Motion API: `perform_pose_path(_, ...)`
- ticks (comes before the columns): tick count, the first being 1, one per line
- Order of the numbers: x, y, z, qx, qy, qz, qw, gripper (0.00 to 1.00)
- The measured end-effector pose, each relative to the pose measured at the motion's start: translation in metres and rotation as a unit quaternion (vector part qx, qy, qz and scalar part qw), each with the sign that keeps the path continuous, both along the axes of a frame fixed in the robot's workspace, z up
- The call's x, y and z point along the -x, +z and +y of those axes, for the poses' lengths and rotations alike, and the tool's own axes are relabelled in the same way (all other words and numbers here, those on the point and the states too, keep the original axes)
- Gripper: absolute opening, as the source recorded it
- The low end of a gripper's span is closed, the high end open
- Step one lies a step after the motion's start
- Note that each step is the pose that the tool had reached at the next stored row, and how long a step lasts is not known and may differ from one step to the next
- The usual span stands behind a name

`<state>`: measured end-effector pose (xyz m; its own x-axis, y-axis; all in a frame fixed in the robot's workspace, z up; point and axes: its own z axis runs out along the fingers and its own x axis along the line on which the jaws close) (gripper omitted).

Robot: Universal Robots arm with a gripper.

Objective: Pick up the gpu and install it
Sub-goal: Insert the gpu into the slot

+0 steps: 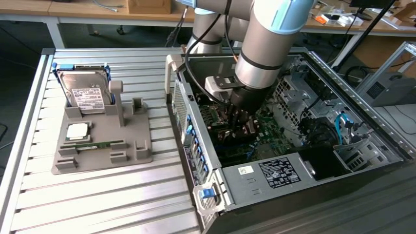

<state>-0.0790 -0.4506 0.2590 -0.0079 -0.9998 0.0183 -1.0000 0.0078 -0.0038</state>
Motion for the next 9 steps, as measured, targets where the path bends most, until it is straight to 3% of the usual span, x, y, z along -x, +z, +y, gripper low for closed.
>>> perform_pose_path(9, -0.0012, -0.0019, 0.0, 0.0001, 0.0, 0.0001, 1.0, 0.27)
